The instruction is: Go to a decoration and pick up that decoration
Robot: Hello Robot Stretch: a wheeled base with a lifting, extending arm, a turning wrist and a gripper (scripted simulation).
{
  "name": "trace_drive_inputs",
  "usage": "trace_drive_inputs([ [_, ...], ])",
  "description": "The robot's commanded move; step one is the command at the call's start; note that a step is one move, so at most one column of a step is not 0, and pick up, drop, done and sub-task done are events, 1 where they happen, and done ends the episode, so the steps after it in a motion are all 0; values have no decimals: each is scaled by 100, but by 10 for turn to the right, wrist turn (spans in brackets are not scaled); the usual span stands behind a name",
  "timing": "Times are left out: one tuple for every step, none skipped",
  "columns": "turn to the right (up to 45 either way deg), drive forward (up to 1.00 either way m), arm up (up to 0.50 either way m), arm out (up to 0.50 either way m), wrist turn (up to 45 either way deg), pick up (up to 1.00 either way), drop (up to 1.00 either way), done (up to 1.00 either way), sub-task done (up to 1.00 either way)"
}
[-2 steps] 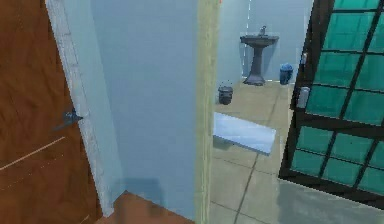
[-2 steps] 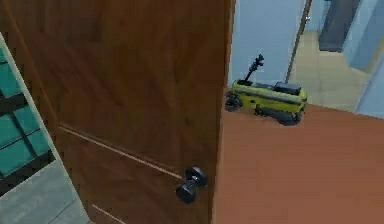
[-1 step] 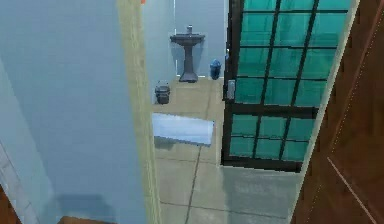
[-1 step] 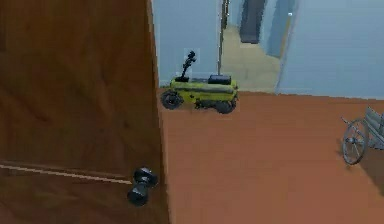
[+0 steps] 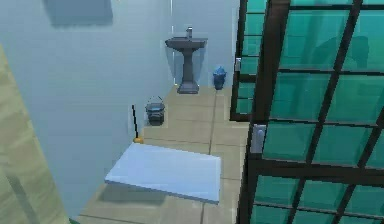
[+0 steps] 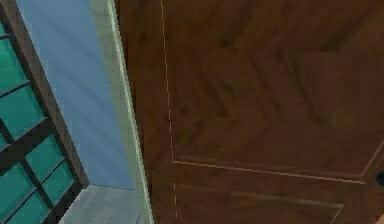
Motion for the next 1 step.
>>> trace_drive_inputs([
  [-90, 0, 0, 0, 0, 0, 0, 0, 0],
])
